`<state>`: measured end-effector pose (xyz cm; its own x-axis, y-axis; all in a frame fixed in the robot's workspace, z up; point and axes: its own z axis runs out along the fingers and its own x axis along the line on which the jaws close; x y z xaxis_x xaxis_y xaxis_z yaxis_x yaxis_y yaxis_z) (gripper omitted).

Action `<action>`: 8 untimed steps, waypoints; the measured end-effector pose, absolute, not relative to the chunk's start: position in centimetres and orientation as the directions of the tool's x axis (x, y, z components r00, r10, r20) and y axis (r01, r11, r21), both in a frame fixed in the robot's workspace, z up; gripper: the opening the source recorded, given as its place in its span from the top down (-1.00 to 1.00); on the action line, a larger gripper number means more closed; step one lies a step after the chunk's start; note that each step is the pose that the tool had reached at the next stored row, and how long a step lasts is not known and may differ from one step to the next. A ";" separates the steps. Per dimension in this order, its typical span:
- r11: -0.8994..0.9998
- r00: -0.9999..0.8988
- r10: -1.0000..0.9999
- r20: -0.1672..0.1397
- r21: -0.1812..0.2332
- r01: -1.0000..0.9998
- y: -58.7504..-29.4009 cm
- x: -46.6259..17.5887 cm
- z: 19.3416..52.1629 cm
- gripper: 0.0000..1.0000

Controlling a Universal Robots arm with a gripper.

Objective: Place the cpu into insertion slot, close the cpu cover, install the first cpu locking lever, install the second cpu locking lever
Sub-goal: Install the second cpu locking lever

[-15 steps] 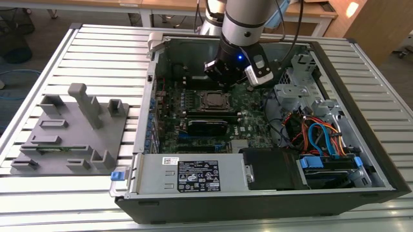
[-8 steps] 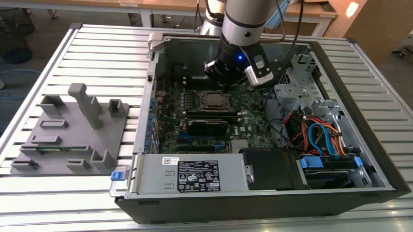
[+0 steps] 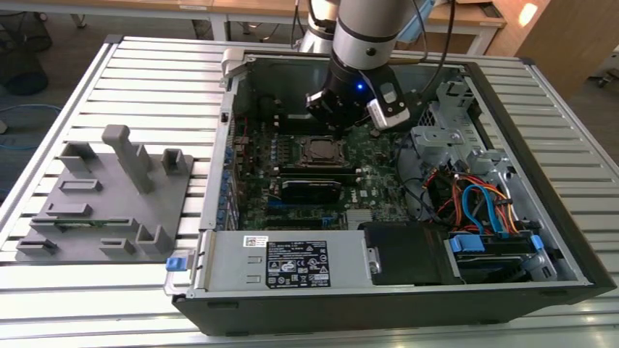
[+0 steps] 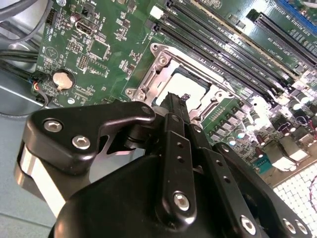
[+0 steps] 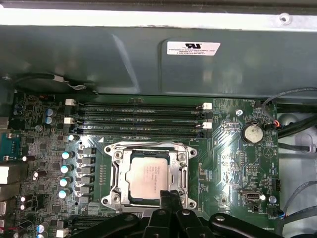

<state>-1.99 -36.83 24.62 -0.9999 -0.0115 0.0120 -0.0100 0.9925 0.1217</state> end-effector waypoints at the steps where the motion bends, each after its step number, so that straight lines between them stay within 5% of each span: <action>1: 0.993 -1.000 -0.012 0.012 0.121 -0.010 -36.9 -2.0 24.6 0.80; 8: 0.993 -1.000 -0.012 0.024 0.121 -0.009 -37.9 -2.0 24.3 0.80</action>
<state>-2.04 -37.91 24.30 -0.9996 -0.0119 0.0242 -0.0089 0.9927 0.1205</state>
